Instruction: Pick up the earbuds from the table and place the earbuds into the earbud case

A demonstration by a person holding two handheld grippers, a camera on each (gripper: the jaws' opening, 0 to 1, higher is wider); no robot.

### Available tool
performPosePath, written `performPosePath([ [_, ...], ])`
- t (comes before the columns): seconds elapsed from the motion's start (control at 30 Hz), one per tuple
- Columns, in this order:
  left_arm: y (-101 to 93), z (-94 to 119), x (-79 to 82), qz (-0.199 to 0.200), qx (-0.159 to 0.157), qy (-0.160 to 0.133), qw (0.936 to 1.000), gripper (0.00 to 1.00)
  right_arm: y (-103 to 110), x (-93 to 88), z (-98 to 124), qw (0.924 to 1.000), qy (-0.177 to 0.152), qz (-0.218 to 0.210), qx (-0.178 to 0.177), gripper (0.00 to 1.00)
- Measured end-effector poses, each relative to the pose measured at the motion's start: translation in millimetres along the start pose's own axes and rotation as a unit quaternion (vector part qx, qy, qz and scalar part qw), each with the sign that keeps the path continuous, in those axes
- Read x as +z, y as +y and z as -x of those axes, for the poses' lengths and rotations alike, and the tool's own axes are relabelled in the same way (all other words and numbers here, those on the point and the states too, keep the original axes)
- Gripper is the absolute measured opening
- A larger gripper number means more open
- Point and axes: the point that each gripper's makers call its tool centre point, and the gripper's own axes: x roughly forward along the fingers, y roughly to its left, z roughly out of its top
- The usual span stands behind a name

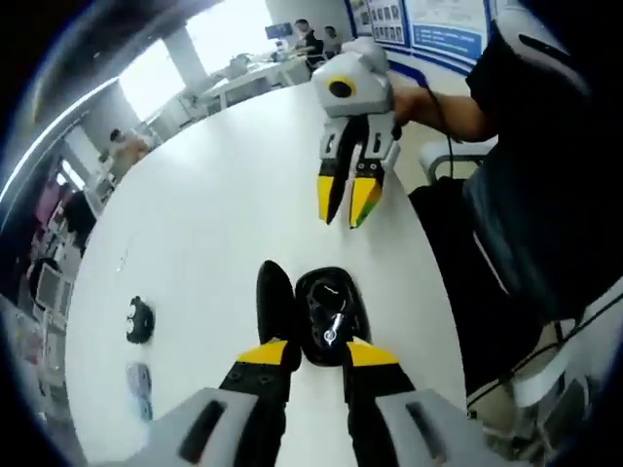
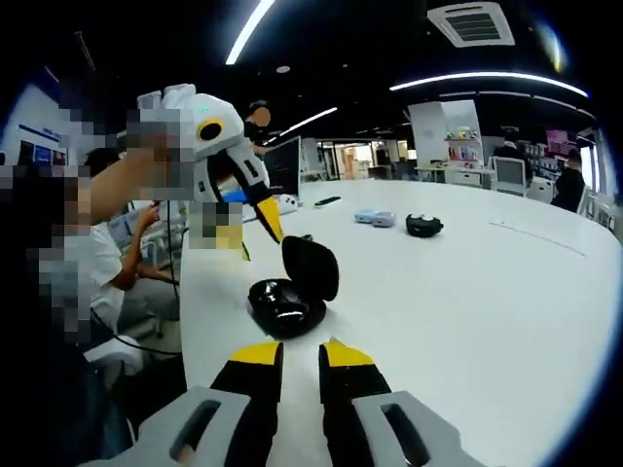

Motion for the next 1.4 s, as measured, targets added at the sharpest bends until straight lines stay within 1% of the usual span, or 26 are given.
performPosePath([
  [0.07, -1.8, 4, -5.2, 0.041, 0.024, -0.024, 0.9986, 0.23, 7, 2.9, -9, 0.9997, 0.011, 0.019, 0.008, 0.17],
  [0.13, -5.2, 5, -10.0, 0.079, 0.043, -0.051, 0.9947, 0.23, 15, 6.7, -21, 0.9991, 0.020, 0.035, 0.014, 0.18],
  [0.17, -11.0, 3, -12.6, 0.099, 0.051, -0.061, 0.9919, 0.23, 18, 8.4, -27, 0.9986, 0.024, 0.044, 0.018, 0.18],
  [0.27, -18.1, -3, -25.0, 0.128, 0.074, -0.076, 0.9860, 0.23, 27, 13.4, -48, 0.9975, 0.033, 0.058, 0.024, 0.22],
  [0.33, -21.9, -6, -27.7, 0.147, 0.086, -0.093, 0.9810, 0.23, 31, 13.5, -64, 0.9961, 0.046, 0.072, 0.021, 0.24],
  [0.37, -24.5, -7, -28.4, 0.162, 0.092, -0.105, 0.9768, 0.23, 32, 13.1, -70, 0.9957, 0.050, 0.076, 0.018, 0.25],
  [0.47, -30.2, -9, -32.1, 0.182, 0.105, -0.129, 0.9690, 0.23, 34, 11.7, -80, 0.9949, 0.059, 0.080, 0.015, 0.26],
  [0.53, -29.6, -7, -33.9, 0.205, 0.124, -0.143, 0.9603, 0.23, 33, 13.0, -82, 0.9952, 0.060, 0.077, 0.011, 0.26],
  [0.57, -28.6, -5, -34.9, 0.211, 0.138, -0.148, 0.9563, 0.23, 33, 13.7, -83, 0.9953, 0.059, 0.076, 0.010, 0.26],
  [0.6, -29.7, -3, -34.8, 0.214, 0.143, -0.153, 0.9541, 0.23, 32, 15.6, -84, 0.9959, 0.057, 0.070, 0.007, 0.26],
  [0.67, -29.5, 1, -32.4, 0.234, 0.155, -0.174, 0.9439, 0.23, 32, 17.6, -86, 0.9962, 0.055, 0.067, 0.003, 0.26],
  [0.7, -30.3, 2, -32.1, 0.238, 0.156, -0.178, 0.9419, 0.23, 32, 18.1, -87, 0.9963, 0.054, 0.067, 0.001, 0.26],
  [0.73, -31.9, 3, -32.8, 0.237, 0.158, -0.179, 0.9418, 0.23, 32, 18.3, -88, 0.9963, 0.054, 0.067, 0.000, 0.25],
  [0.8, -33.3, 5, -32.3, 0.242, 0.164, -0.189, 0.9376, 0.23, 30, 16.3, -90, 0.9958, 0.059, 0.069, -0.005, 0.25],
  [0.83, -37.7, 4, -27.2, 0.245, 0.167, -0.193, 0.9354, 0.23, 30, 15.3, -91, 0.9956, 0.061, 0.071, -0.007, 0.23],
  [0.9, -40.0, 5, -28.8, 0.250, 0.169, -0.198, 0.9326, 0.22, 28, 13.1, -91, 0.9954, 0.064, 0.071, -0.009, 0.22],
  [1.0, -41.2, 5, -34.0, 0.259, 0.177, -0.198, 0.9287, 0.22, 28, 13.0, -91, 0.9955, 0.064, 0.069, -0.012, 0.22],
  [1.13, -46.0, 4, -33.6, 0.274, 0.176, -0.213, 0.9211, 0.22, 27, 13.1, -90, 0.9960, 0.063, 0.061, -0.014, 0.21],
  [1.27, -49.7, 1, -36.9, 0.281, 0.177, -0.211, 0.9194, 0.22, 25, 13.5, -89, 0.9966, 0.062, 0.051, -0.021, 0.20],
  [1.33, -50.6, 0, -37.6, 0.284, 0.177, -0.212, 0.9180, 0.22, 21, 12.5, -88, 0.9957, 0.067, 0.057, -0.029, 0.13],
  [1.4, -51.0, 1, -37.7, 0.287, 0.178, -0.214, 0.9164, 0.22, 21, 13.4, -87, 0.9961, 0.064, 0.053, -0.028, 0.13],
])
